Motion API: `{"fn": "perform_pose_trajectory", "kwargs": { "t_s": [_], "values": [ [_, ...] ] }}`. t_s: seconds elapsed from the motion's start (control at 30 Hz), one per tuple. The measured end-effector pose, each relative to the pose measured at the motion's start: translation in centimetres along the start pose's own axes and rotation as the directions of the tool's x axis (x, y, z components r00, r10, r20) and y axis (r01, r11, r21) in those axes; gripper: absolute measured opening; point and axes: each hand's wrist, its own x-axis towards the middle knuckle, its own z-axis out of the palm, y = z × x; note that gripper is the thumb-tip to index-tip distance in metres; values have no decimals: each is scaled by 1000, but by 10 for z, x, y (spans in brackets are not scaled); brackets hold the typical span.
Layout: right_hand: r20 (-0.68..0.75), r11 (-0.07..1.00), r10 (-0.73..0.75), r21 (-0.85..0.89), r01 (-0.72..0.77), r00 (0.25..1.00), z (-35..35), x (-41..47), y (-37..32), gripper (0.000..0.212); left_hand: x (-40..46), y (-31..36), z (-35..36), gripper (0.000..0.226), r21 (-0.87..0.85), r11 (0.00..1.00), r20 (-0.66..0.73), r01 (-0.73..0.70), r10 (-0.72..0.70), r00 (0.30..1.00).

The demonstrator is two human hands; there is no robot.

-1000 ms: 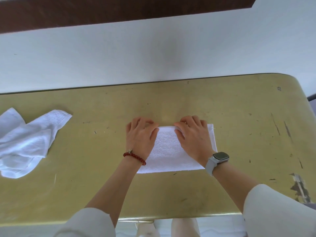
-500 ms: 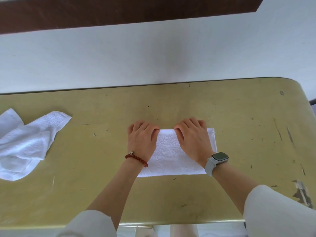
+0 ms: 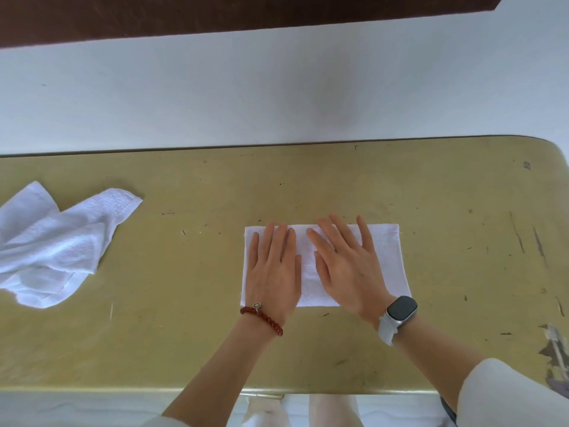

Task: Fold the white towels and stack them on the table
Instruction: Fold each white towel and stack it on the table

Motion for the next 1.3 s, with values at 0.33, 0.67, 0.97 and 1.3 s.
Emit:
{"fn": "perform_pose_trajectory", "kwargs": {
  "t_s": [0.33, 0.67, 0.97, 1.3],
  "values": [
    [279, 997, 26, -82, -3, 960, 8, -3, -1, 49, -7, -13, 8, 59, 75, 997, 179, -9, -5, 984],
    [61, 956, 259, 126, -265, 964, -25, -23, 51, 39, -33, 6, -6, 30, -132, 954, -88, -268, 258, 962],
    [64, 938, 6, 345, -28, 998, -32, -77, 23, 25, -36, -18, -21, 31, -289, 940, -210, 179, -245, 946],
    [104, 929, -245, 308, 203, 964, -28, -78, 38, 10, -104, 23, -9, 34, -328, 936, -28, -128, 126, 992]
  ]
}}
